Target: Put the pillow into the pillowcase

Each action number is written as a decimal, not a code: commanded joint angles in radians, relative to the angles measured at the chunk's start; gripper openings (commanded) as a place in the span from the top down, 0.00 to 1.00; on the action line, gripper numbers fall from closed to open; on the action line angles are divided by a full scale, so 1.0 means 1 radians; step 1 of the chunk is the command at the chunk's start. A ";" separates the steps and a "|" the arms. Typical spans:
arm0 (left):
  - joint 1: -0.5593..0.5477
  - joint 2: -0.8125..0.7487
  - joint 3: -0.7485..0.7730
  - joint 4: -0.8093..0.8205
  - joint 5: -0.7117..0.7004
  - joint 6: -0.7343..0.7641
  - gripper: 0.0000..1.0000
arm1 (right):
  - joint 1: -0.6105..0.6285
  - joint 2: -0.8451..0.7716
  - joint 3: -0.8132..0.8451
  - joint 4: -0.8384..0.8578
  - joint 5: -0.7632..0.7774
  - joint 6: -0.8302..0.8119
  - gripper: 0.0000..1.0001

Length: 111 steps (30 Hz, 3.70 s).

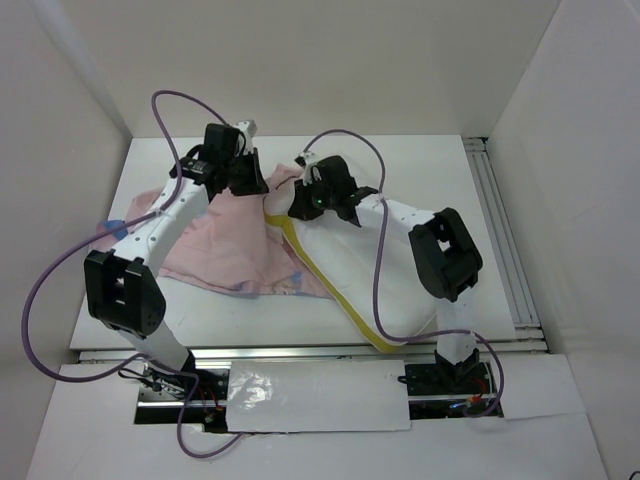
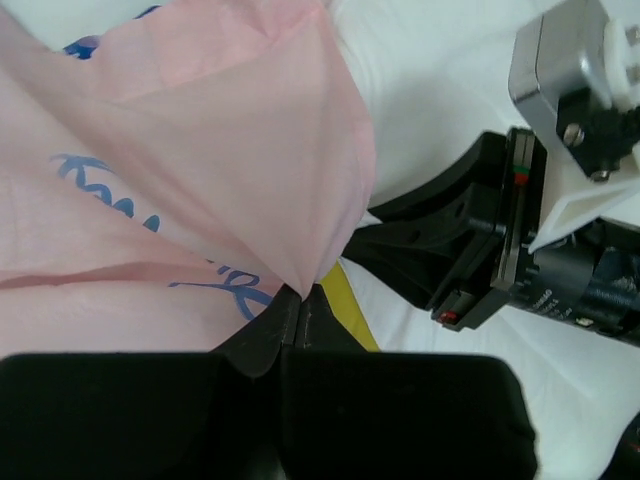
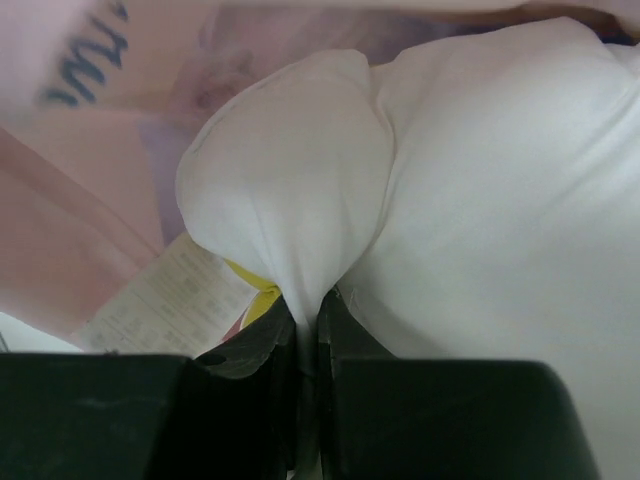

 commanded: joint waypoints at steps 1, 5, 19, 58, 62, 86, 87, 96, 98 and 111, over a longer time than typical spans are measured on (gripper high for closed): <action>-0.031 -0.039 0.027 0.040 0.068 0.032 1.00 | -0.009 -0.048 0.076 0.135 -0.077 0.080 1.00; -0.066 -0.039 0.039 0.049 0.068 0.042 1.00 | -0.009 -0.048 0.091 0.194 -0.126 0.120 1.00; -0.054 0.043 0.152 0.011 -0.050 -0.086 1.00 | 0.060 -0.195 -0.160 0.113 -0.125 -0.085 0.23; 0.021 0.237 0.388 -0.014 0.045 -0.087 1.00 | -0.210 -0.006 0.213 -0.148 -0.450 -0.240 1.00; 0.012 0.228 0.407 0.000 0.056 -0.087 1.00 | -0.150 -0.054 0.163 -0.124 -0.459 -0.249 1.00; -0.126 -0.177 -0.011 0.121 0.020 -0.078 1.00 | -0.147 0.078 -0.018 0.825 -0.463 0.340 1.00; -0.126 -0.193 -0.055 0.121 0.020 -0.078 1.00 | -0.173 0.089 -0.027 0.884 -0.441 0.434 1.00; -0.170 -0.306 -0.394 0.147 0.094 -0.101 1.00 | -0.320 0.233 0.017 1.083 -0.353 0.728 0.99; -0.180 -0.306 -0.395 0.121 0.094 -0.101 0.73 | -0.329 0.219 0.017 1.007 -0.353 0.676 0.80; -0.189 -0.386 -0.361 -0.046 -0.228 -0.182 0.00 | -0.365 -0.072 -0.065 0.028 -0.031 0.079 0.00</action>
